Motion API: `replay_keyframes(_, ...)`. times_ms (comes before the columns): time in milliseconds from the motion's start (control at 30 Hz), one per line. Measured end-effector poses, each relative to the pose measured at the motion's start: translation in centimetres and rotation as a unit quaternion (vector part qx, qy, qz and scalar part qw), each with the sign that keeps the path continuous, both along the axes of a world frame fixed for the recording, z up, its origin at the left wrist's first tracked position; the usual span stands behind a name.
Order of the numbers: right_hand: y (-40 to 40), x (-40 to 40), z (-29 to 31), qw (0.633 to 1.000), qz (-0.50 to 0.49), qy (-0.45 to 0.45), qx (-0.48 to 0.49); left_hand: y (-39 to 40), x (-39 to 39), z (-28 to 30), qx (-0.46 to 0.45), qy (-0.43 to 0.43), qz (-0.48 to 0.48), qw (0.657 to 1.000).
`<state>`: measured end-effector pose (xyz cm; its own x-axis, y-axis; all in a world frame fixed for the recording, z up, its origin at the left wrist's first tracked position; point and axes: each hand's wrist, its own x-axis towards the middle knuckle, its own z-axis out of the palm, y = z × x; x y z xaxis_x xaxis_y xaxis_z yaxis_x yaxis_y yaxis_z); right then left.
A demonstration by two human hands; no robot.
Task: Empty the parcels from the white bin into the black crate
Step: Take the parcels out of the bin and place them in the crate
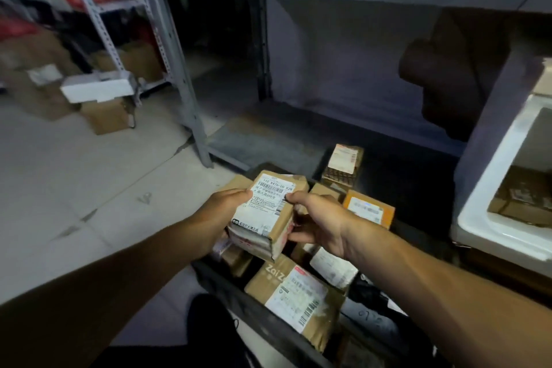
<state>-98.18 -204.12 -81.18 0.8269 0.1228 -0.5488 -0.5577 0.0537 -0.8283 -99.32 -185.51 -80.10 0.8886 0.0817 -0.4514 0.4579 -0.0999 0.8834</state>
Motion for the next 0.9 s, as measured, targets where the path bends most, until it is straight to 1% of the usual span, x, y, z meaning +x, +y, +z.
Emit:
replay_keyframes(100, 3.1, 0.2, -2.1, 1.000, 0.005, 0.023, 0.018, 2.8, -0.3, -1.3, 0.022, 0.015, 0.004, 1.000)
replay_keyframes(200, 5.6, 0.1, -3.6, 0.999, 0.001, 0.033, 0.033, 4.8, 0.1, -2.7, 0.024, 0.030, 0.024, 0.999)
replay_keyframes(267, 6.6, 0.0, -4.4, 0.999, -0.008, 0.036, 0.036, 5.7, 0.6, -3.5, 0.035, 0.035, 0.016, 0.999)
replay_keyframes(400, 7.6, -0.4, -5.3, 0.998, 0.016, 0.057, 0.022, 6.8, 0.9, -4.9, 0.067, 0.046, -0.013, 0.997)
replay_keyframes(500, 8.2, -0.6, -5.7, 0.998, 0.021, 0.063, 0.009, 7.5, 0.8, -5.6, 0.097, 0.038, -0.046, 0.994)
replay_keyframes(733, 9.8, -0.7, -6.5, 0.996, 0.061, 0.071, 0.004, 8.9, 0.8, -6.4, 0.121, 0.024, -0.047, 0.991)
replay_keyframes(900, 10.0, 0.0, -7.4, 0.996, 0.045, 0.083, 0.005, 8.4, 1.6, -7.8, 0.143, 0.025, -0.064, 0.987)
